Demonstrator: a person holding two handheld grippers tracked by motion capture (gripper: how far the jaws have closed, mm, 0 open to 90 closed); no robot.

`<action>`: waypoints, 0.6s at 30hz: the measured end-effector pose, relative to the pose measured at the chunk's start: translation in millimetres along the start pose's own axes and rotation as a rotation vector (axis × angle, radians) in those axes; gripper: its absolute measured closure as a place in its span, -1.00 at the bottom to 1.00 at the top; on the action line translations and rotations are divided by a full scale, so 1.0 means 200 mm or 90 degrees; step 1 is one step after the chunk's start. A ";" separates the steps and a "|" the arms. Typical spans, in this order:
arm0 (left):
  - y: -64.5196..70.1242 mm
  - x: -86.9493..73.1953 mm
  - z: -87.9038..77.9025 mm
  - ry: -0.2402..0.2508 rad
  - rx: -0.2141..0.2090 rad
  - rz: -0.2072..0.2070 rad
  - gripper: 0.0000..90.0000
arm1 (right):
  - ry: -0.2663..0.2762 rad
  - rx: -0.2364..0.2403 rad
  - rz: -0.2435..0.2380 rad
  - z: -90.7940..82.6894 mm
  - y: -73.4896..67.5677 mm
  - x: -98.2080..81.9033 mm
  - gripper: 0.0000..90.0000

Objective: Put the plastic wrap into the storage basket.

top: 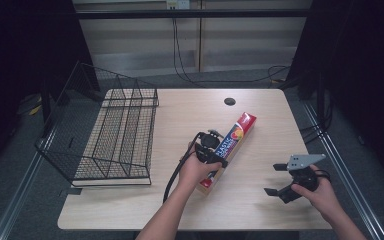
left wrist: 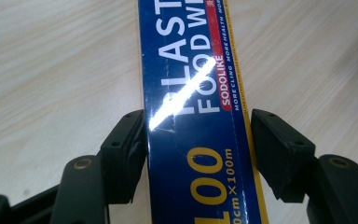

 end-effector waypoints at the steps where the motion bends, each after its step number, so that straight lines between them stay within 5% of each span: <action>1: -0.01 -0.02 -0.03 0.000 0.001 0.002 -0.15 | 0.001 0.000 -0.001 0.00 0.00 0.00 -0.93; 11: -0.04 -0.07 -0.09 -0.015 0.002 -0.005 -0.18 | 0.000 -0.001 0.000 0.01 0.00 0.00 -0.93; 13: -0.04 -0.04 -0.08 -0.004 -0.002 -0.020 -0.25 | 0.001 0.000 0.000 0.01 0.00 0.01 -0.93; 18: -0.04 0.02 -0.03 -0.005 0.004 -0.004 -0.37 | 0.000 0.000 0.002 0.01 0.00 0.00 -0.93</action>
Point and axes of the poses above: each handheld gripper's, and its own axes: z roughly forward along the jaws, x roughly out of its top, y roughly to its right, the point moved 6 cm from there along z, roughly forward along the jaws, and after that the axes turned 15 degrees about y, right-handed, at the moved point
